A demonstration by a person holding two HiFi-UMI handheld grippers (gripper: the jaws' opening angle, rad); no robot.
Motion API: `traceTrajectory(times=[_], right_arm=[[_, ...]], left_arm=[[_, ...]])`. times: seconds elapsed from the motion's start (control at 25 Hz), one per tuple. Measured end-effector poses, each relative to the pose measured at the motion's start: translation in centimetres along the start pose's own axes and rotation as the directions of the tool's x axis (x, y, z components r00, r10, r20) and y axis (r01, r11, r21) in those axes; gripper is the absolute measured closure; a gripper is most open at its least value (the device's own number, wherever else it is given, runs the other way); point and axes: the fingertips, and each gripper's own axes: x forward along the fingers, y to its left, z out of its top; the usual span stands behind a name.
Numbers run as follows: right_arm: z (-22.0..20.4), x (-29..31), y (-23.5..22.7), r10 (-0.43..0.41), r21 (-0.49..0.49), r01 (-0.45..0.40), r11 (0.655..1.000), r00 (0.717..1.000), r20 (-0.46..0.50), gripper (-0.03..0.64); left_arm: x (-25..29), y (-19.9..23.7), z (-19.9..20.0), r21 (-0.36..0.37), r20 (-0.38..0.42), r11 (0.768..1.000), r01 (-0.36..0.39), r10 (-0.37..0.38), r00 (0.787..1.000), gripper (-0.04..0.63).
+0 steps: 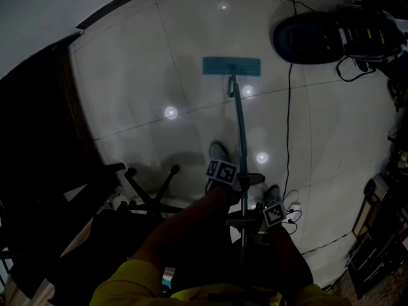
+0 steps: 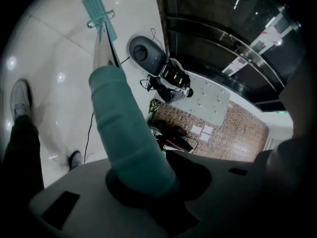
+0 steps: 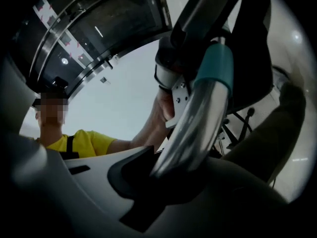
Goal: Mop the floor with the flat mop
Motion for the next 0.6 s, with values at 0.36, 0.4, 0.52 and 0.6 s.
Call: traceTrajectory(times=[0.36,0.4,0.52,0.6], right_arm=[[21.4,0.0,-3.1,0.025,-0.037,-0.018,0.999,0.98,0.197,0.604],[21.6,0.3,-2.6,0.028,-0.037,-0.021,0.999,0.98,0.195,0.604],[17.9,0.7,-0.9,0.035,-0.014,-0.034,0.999,0.983,0.182,0.606],[12.0,0.6,0.1,0.032,0.029,-0.037,0.999,0.989,0.142,0.606]], left_arm=[[-2.3,0.2,22.2,0.214,0.057,0.974,-0.072,0.061,0.997,0.483],[-2.4,-0.1,22.5,0.212,0.062,0.975,-0.071,0.06,0.996,0.483],[-2.1,-0.9,19.1,0.194,0.091,0.981,-0.013,-0.005,0.996,0.483],[-1.7,-1.0,13.4,0.159,0.121,0.987,0.02,-0.039,0.992,0.476]])
